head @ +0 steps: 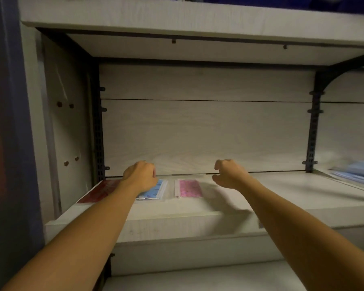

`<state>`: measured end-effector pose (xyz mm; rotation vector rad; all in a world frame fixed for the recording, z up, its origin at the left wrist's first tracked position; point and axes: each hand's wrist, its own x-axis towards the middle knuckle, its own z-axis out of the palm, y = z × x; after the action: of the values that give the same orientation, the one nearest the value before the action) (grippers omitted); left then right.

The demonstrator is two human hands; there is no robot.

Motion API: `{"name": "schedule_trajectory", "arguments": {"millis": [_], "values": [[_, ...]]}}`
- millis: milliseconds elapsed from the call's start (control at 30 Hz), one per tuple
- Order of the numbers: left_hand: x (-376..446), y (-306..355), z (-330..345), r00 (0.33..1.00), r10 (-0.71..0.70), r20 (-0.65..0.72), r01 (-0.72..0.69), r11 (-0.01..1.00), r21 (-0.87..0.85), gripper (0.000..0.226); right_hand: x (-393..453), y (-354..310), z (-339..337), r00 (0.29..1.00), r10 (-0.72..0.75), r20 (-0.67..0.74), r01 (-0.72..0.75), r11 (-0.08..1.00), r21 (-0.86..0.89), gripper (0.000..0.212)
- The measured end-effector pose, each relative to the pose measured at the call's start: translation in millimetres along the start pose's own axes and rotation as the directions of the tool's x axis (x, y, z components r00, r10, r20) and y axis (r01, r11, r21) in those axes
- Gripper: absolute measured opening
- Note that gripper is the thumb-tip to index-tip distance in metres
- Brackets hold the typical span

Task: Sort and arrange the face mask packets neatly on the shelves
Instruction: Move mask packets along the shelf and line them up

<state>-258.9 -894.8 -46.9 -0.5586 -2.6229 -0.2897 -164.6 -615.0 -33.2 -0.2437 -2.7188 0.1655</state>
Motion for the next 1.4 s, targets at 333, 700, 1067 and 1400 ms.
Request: {"name": "schedule_trajectory", "arguments": {"millis": [333,700,1067,1400], "values": [[-1,87,-7,0.977,0.214,-0.004,-0.214,0.977,-0.010,0.014,-60,63,-41,0.993,0.117,0.008,-0.115,0.983,-0.145,0.036],[-37,221,-11,0.948,0.317,0.021,-0.318,0.947,0.039,0.022,-147,151,-96,0.983,0.181,0.013,-0.174,0.961,-0.215,0.031],[-83,372,-11,0.927,0.372,0.049,-0.374,0.927,0.029,0.024,-228,269,-137,0.975,0.221,0.021,-0.209,0.947,-0.244,0.028],[-118,492,-3,0.900,0.428,0.083,-0.431,0.902,0.018,0.024,-287,369,-153,0.974,0.226,0.009,-0.216,0.941,-0.260,0.029]]}}
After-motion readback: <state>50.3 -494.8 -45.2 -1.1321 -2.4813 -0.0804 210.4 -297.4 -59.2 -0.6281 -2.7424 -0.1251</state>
